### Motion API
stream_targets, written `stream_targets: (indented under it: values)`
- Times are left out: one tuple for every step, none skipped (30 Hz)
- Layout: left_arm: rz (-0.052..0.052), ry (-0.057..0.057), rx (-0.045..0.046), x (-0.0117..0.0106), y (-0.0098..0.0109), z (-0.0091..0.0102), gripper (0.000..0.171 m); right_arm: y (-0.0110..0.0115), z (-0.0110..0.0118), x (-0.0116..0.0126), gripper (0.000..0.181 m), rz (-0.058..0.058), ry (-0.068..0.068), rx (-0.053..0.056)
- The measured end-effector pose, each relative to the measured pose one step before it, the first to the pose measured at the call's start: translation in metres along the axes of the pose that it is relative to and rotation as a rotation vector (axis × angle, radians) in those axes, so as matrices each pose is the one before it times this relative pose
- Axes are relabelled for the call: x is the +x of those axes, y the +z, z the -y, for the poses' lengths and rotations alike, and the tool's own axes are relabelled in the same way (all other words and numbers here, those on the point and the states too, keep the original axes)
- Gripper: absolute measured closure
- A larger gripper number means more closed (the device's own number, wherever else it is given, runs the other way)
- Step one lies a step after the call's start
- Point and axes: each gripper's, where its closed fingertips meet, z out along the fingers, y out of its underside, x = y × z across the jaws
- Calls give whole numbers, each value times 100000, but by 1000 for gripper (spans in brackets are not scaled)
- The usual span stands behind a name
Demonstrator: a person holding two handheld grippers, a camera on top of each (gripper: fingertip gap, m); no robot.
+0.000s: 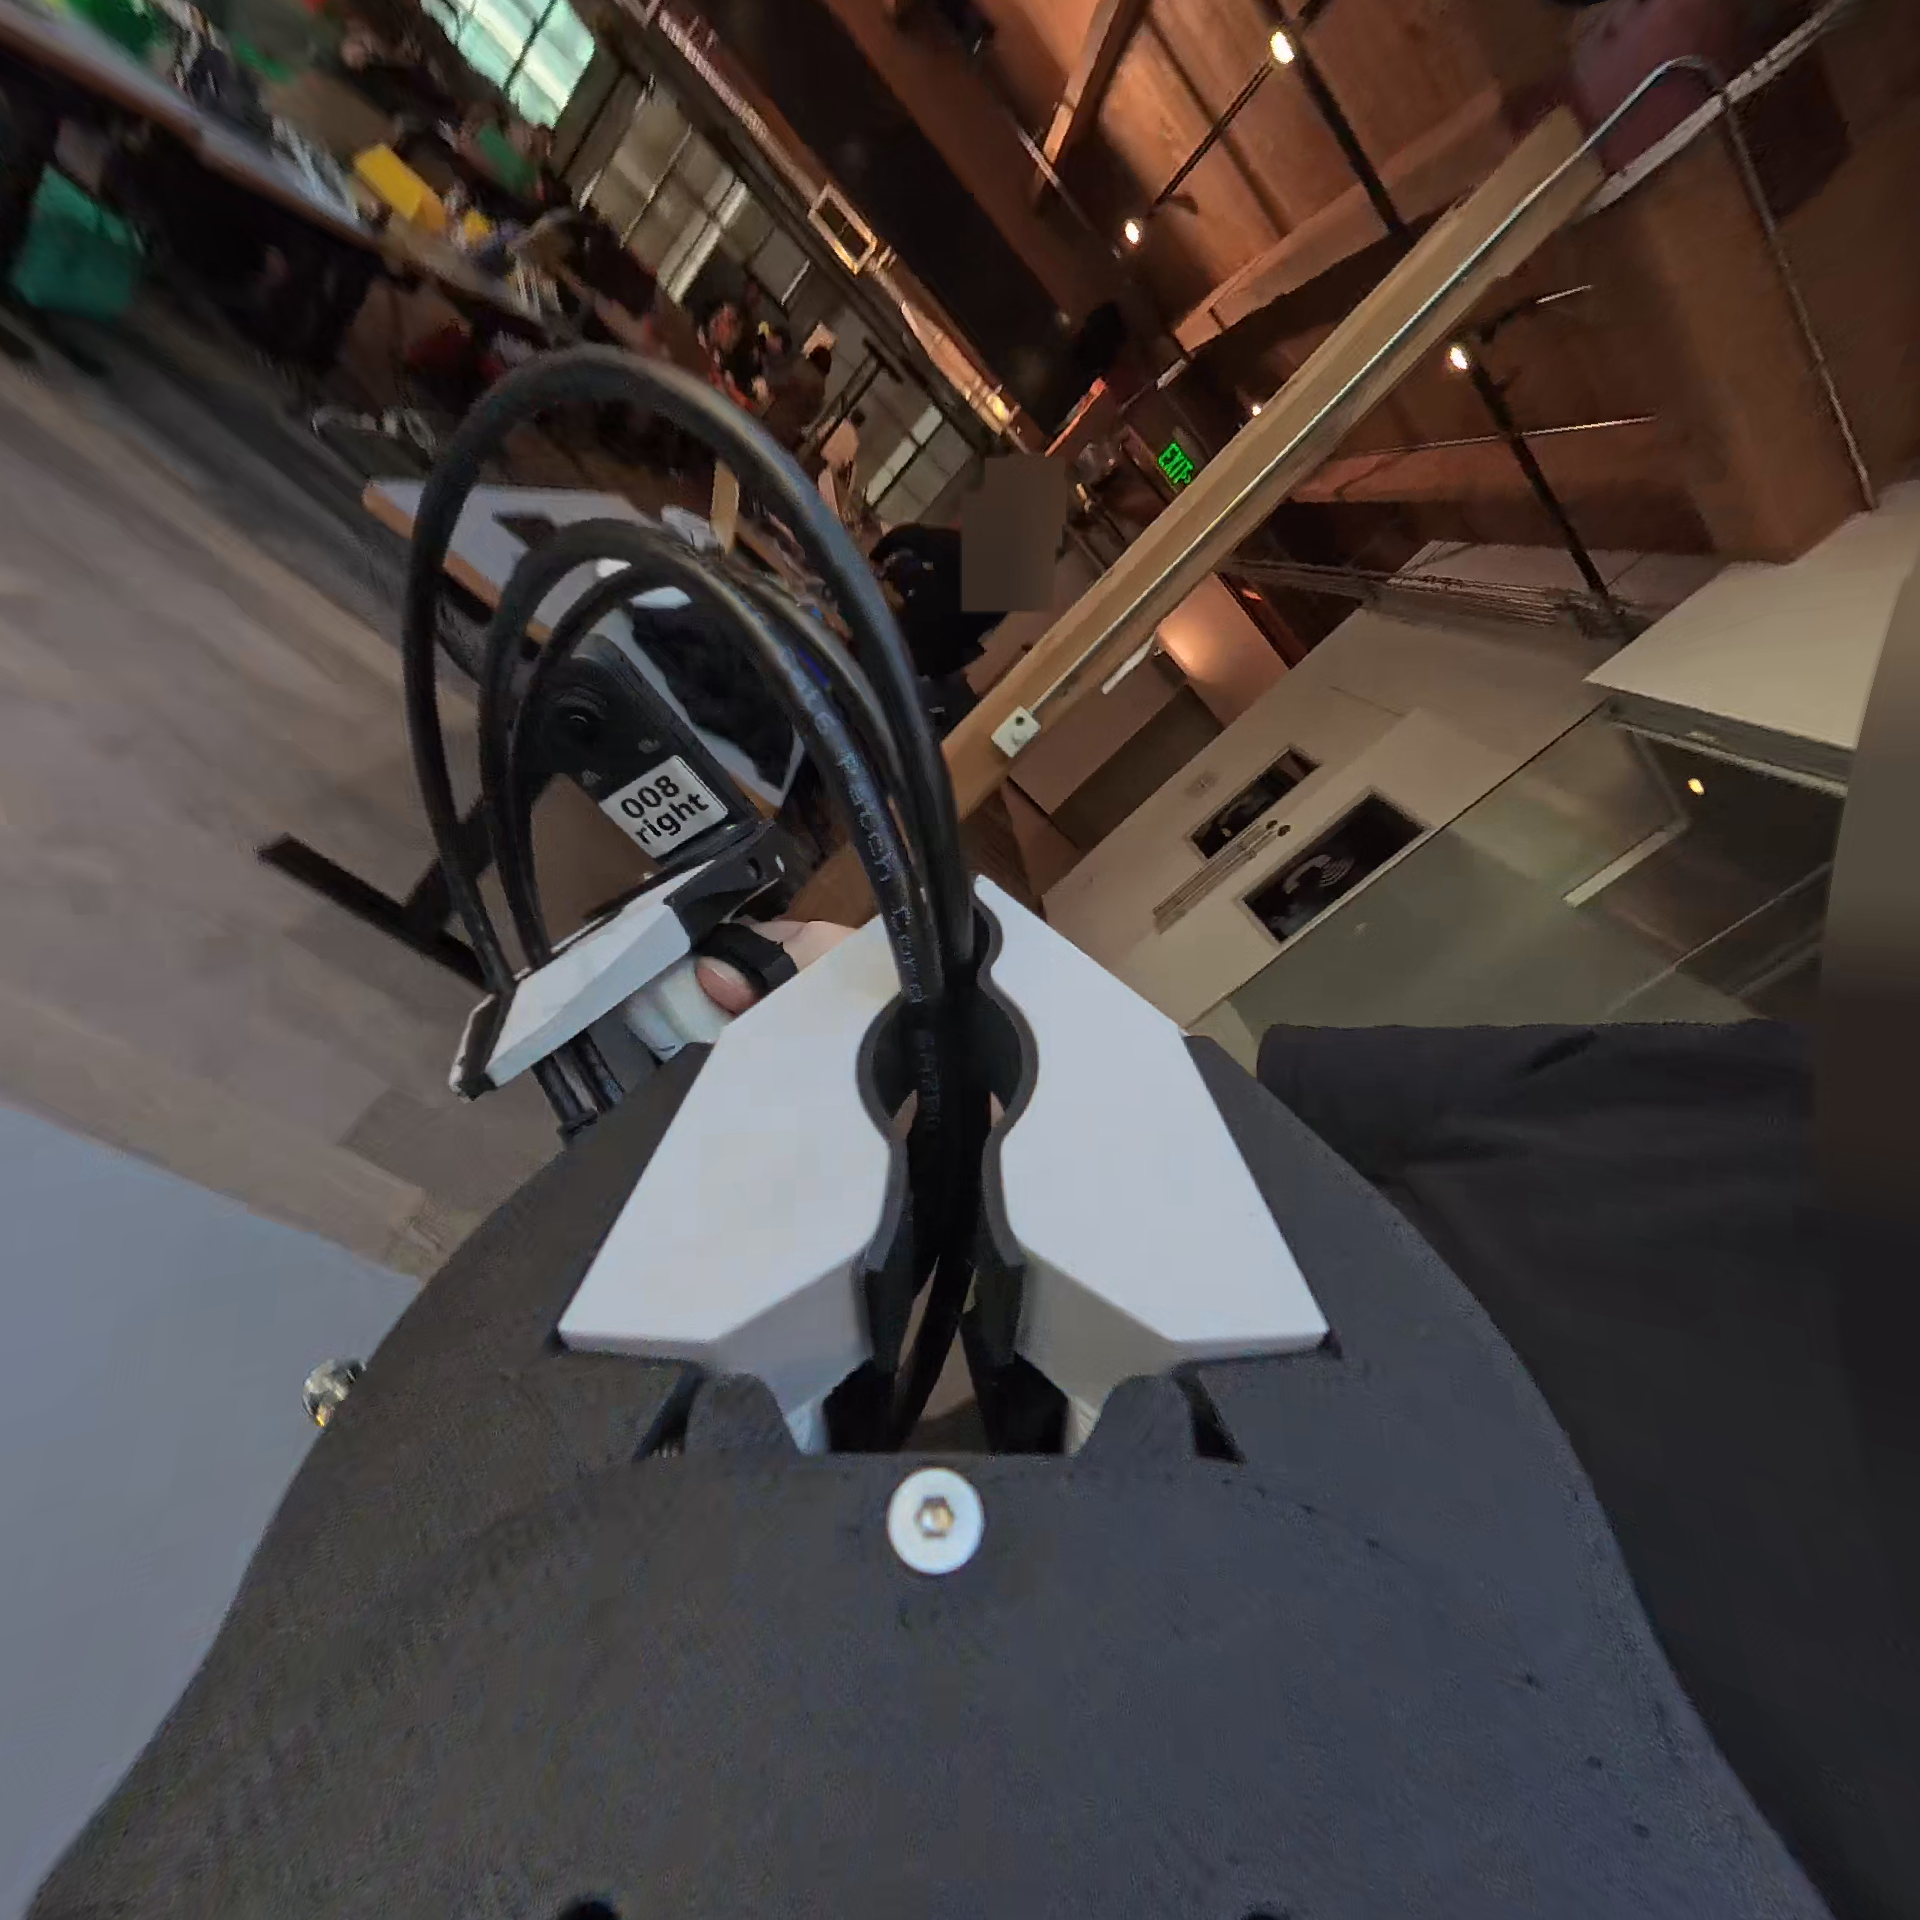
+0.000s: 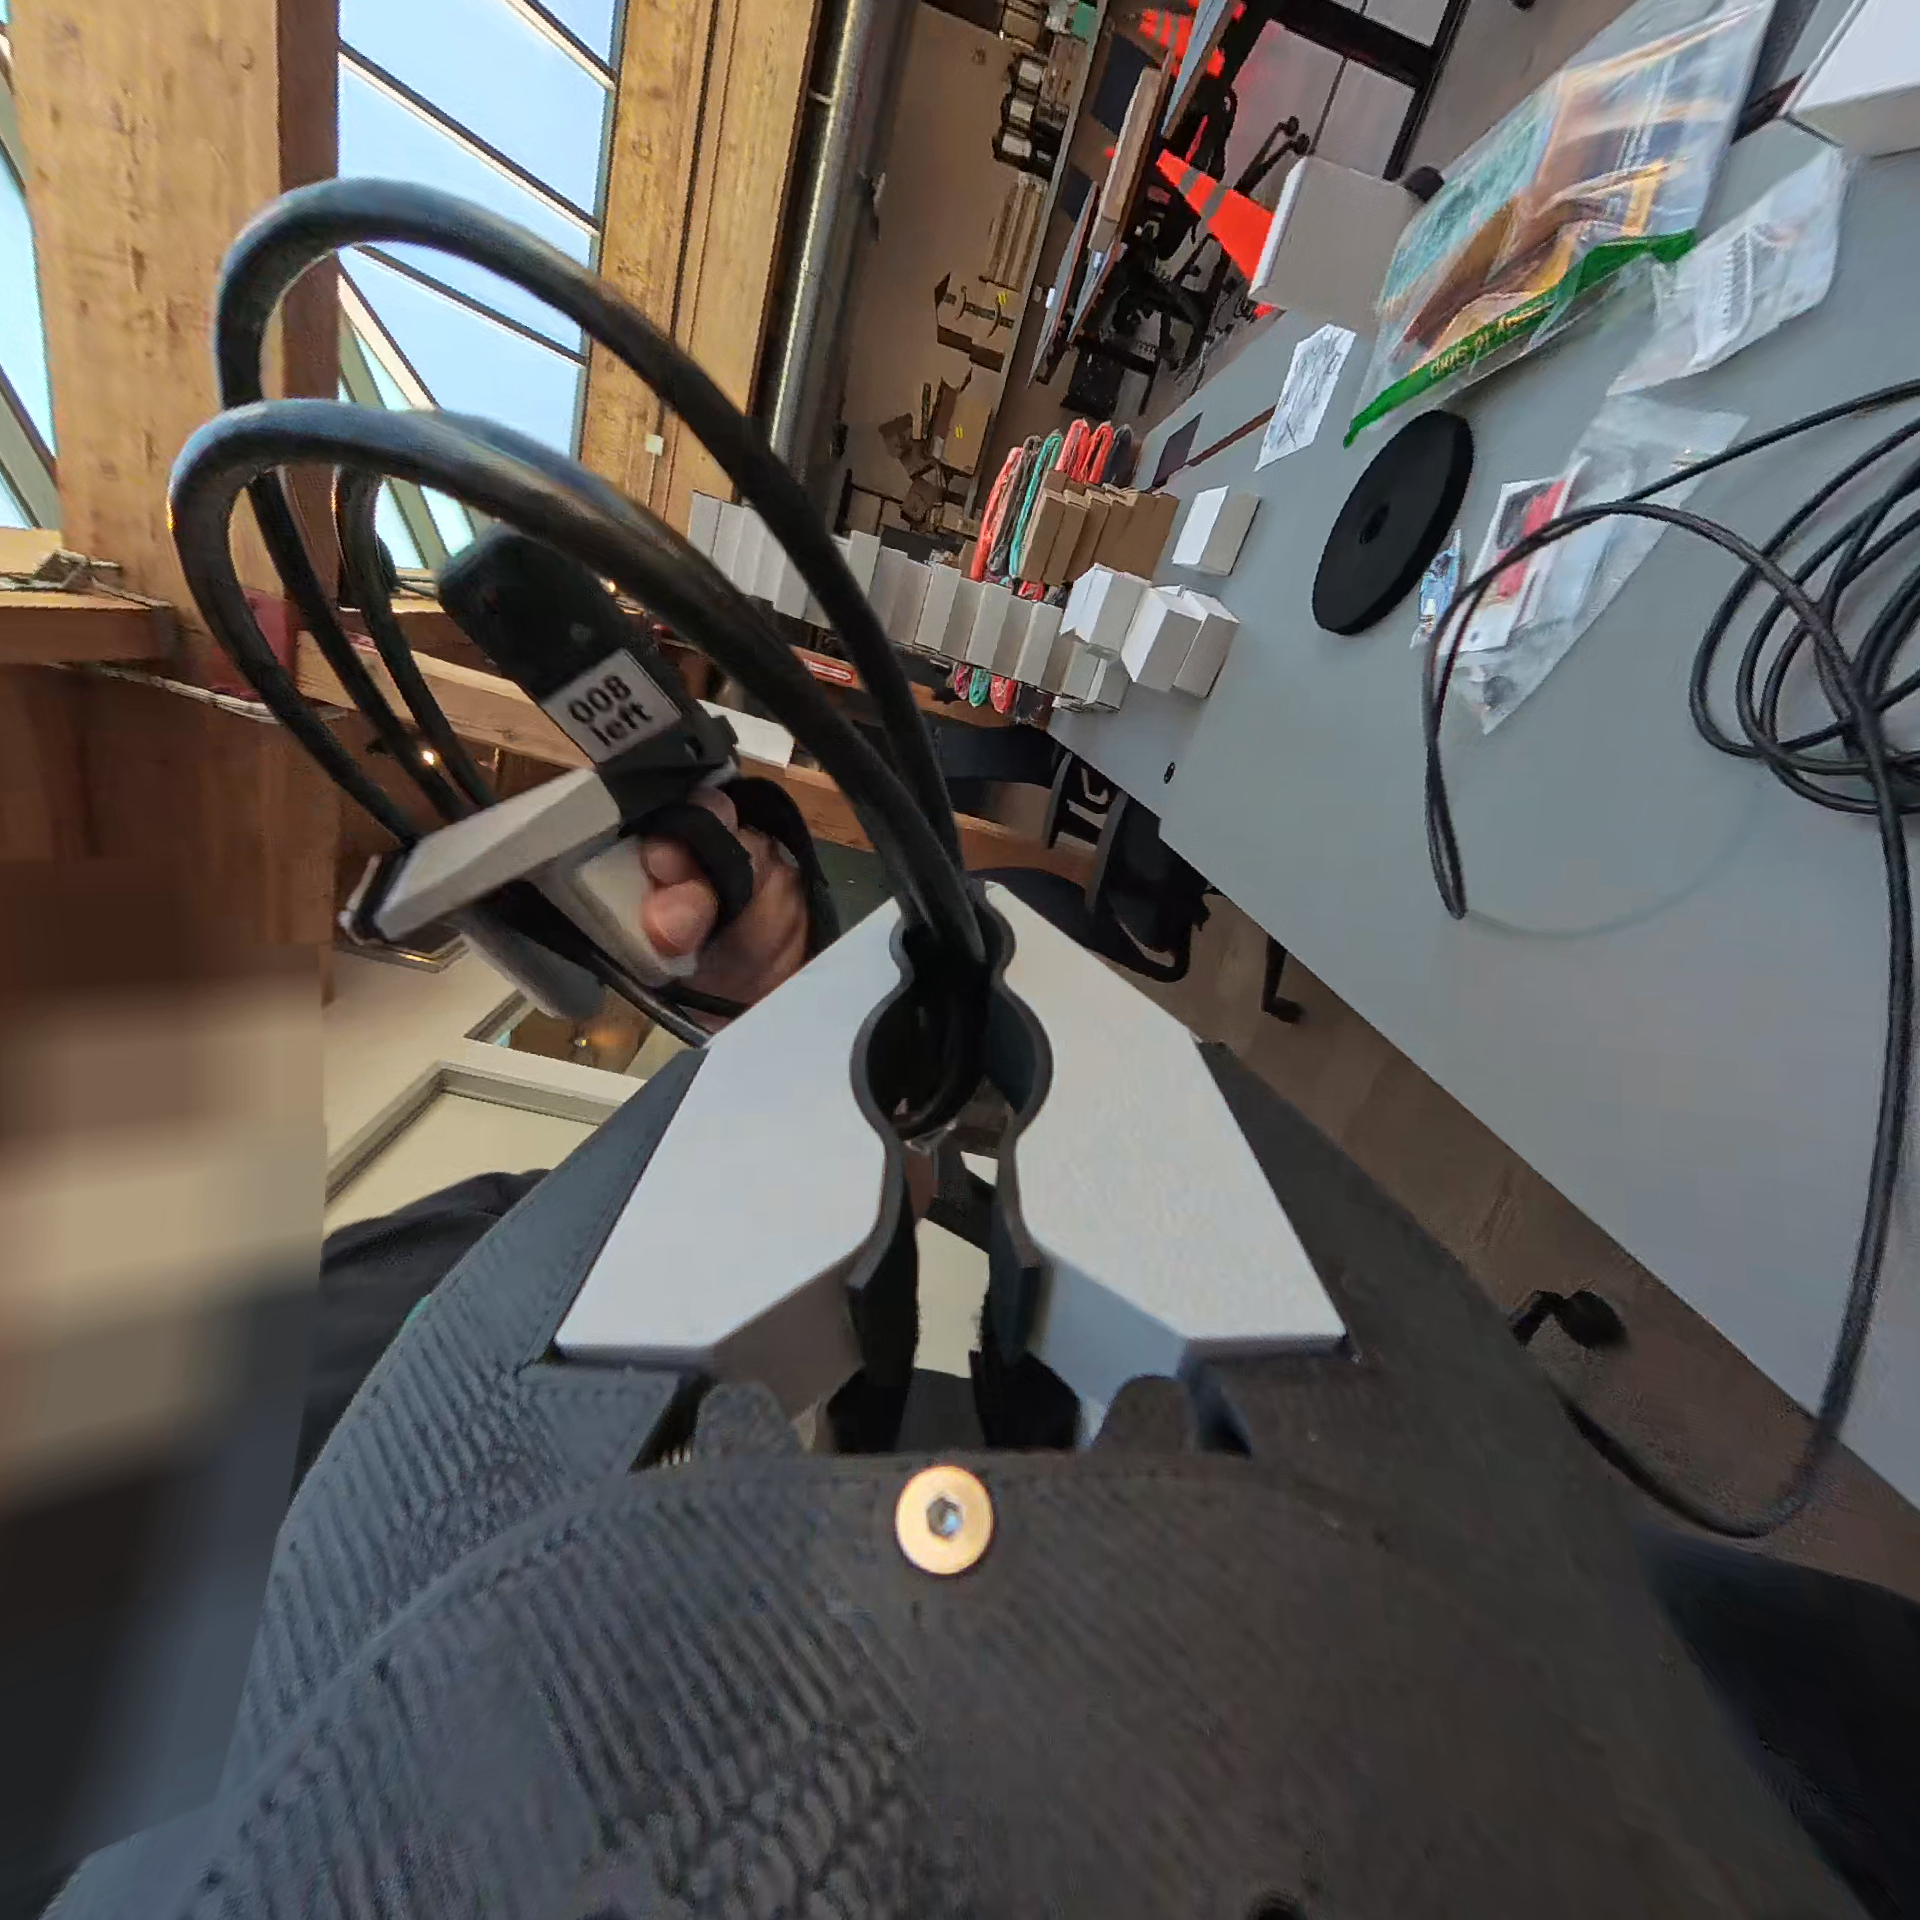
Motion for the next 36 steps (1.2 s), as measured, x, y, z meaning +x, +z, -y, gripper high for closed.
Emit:
stream_targets:
  values:
    - [1093, -7220, -4068, -963, -154, -811, 171, 141, -918, 1522, 181, -222, -1884, 152]
    - [353, -6383, -4067, -782, -32, -736, 171, 223, -815, 1088, 179, 1232, -1282, 437]
    - [-546, -5845, -3197, -608, 60, -591, 171, 265, -638, 831, 179, 1918, -818, 1200]
    - [-175, -6596, -2548, -629, 106, -461, 171, 231, -505, 876, 179, 921, -406, 1331]
    - [542, -6834, -2633, -725, 146, -398, 171, 209, -479, 1001, 178, -212, -219, 688]
    - [1058, -4987, -2359, -729, 182, -299, 171, 213, -532, 879, 176, 210, -1001, -205]
    - [1897, -3951, -2195, -781, 174, -255, 171, 215, -579, 875, 174, -151, -421, -487]
    - [1898, -4406, -1883, -726, 176, -188, 171, 182, -503, 883, 169, -301, 307, 11]
    - [1574, -4127, -1466, -596, 194, -128, 171, 111, -342, 779, 164, 325, 1145, 1193]
    - [1882, -3644, -1641, -585, 203, -134, 171, 14, -239, 796, 159, 206, 1866, 1633]
    - [2511, -2743, -1426, -631, 196, -102, 171, -83, -131, 869, 150, -327, 2005, 1677]
    - [2585, -1591, -1127, -589, 213, -96, 171, -143, -15, 714, 143, 15, 1741, 1881]
    - [2246, -855, -1843, -505, 245, -196, 171, -177, -82, 592, 140, -252, 542, 743]
    - [2354, -904, -1631, -510, 258, -201, 171, -175, -182, 702, 136, -2384, -881, -891]
    - [1492, -1207, -1478, -387, 273, -196, 171, -194, -135, 729, 133, -4298, -3106, -1498]
    - [566, -1158, -1452, -237, 283, -224, 171, -228, 13, 713, 128, -5899, -5358, -1440]
    - [766, -669, -1605, -250, 287, -248, 171, -274, 145, 723, 124, -7137, -7059, -1440]
    - [865, -331, -1112, -248, 259, -194, 171, -307, 219, 816, 120, -7591, -7102, -1828]
    - [398, -25, -671, -173, 237, -146, 171, -250, 301, 610, 116, -5307, -5664, -1389]
    - [-124, -162, -356, -106, 206, -95, 171, -143, 408, 316, 116, -2024, -3366, -367]
    - [-697, 29, -609, -16, 176, -104, 171, 11, 384, 213, 115, 254, -1063, 10]
    - [-585, 109, -778, -17, 163, -131, 171, 185, 228, 148, 112, 2151, -412, -372]
    - [14, -74, -303, -91, 116, -61, 171, 325, 46, 231, 106, 2606, -404, -861]
    - [180, -2, -619, -114, 106, -120, 171, 461, -111, 230, 99, 2938, -605, -1021]
    - [258, -268, -956, -146, 87, -163, 171, 495, -265, 76, 97, 3475, -259, -1553]
    - [152, -778, -1145, -118, 95, -206, 171, 411, -208, -80, 95, 3420, -515, -1038]
    - [97, -906, -1006, -36, 79, -182, 171, 313, -82, -53, 93, 1945, -1234, -100]
    - [451, -448, -1735, 36, 91, -266, 171, 233, 134, -248, 93, 2029, -1628, 1173]
    - [316, 393, -2695, 228, 135, -376, 171, 227, 244, -510, 93, 3049, -1872, 1659]
    - [434, 283, -2823, 339, 162, -403, 171, 234, 274, -451, 92, 2797, -1866, 1799]
    - [925, 476, -3083, 327, 192, -421, 171, 287, 223, -438, 92, 3395, -1145, 1362]
    - [951, 1008, -2613, 284, 184, -306, 171, 354, 220, -546, 95, 4944, 46, 1165]
    - [87, 638, -2303, 324, 138, -215, 171, 413, 240, -396, 96, 5056, 1143, 1344]
    - [987, -193, -1382, 57, 32, -35, 171, 375, 168, -263, 104, 4877, 1769, 768]
    - [2775, -316, 176, -318, -151, 186, 171, 287, 77, -459, 123, 5932, 1900, -129]
    - [2150, 270, -5, -333, -285, 153, 171, 183, 103, -347, 140, 4275, 2776, -295]
